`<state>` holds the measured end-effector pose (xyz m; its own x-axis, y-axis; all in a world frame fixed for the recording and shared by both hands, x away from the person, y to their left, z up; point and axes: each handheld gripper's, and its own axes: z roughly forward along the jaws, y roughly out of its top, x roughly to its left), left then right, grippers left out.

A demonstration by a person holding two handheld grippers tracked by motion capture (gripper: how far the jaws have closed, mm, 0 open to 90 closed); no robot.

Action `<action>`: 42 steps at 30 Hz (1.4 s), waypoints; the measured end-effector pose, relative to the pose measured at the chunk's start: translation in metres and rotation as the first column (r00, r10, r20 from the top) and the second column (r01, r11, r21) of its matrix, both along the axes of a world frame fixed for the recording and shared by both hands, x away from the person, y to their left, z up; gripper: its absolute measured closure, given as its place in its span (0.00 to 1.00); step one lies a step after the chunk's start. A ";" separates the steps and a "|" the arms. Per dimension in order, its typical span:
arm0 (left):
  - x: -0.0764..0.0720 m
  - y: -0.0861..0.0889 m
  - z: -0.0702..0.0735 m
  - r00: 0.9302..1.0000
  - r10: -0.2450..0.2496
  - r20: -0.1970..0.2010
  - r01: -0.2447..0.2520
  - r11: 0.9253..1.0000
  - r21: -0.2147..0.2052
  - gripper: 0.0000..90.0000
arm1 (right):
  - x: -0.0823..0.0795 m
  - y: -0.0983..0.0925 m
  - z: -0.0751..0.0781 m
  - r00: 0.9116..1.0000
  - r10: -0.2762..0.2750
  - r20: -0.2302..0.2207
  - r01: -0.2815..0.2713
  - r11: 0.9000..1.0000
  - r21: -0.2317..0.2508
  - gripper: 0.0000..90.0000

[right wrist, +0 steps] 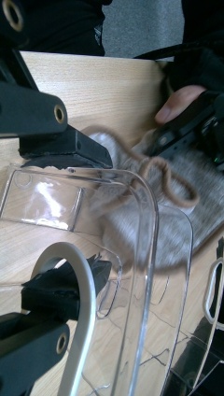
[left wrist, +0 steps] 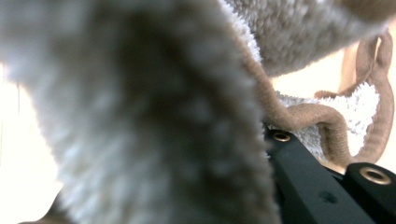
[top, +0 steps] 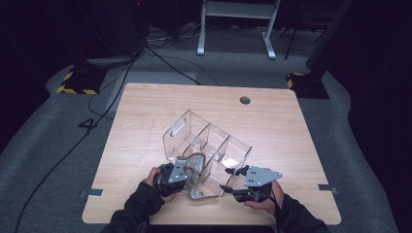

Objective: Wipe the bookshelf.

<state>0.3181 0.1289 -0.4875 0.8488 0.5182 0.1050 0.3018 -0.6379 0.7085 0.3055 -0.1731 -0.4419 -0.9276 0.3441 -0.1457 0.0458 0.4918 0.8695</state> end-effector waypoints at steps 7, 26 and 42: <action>-0.014 0.028 -0.002 0.999 0.042 -0.018 -0.043 0.999 -0.031 0.86 | 0.001 0.002 0.001 1.000 -0.010 -0.010 0.010 1.000 -0.008 0.50; 0.048 -0.034 -0.010 0.999 0.032 0.044 -0.030 0.999 -0.041 0.86 | 0.006 -0.020 0.001 0.989 -0.146 -0.016 0.146 0.989 -0.004 0.52; -0.008 0.015 -0.001 1.000 0.022 -0.010 -0.022 1.000 -0.001 0.85 | 0.001 -0.049 0.006 0.987 -0.156 -0.040 0.154 0.987 -0.043 0.47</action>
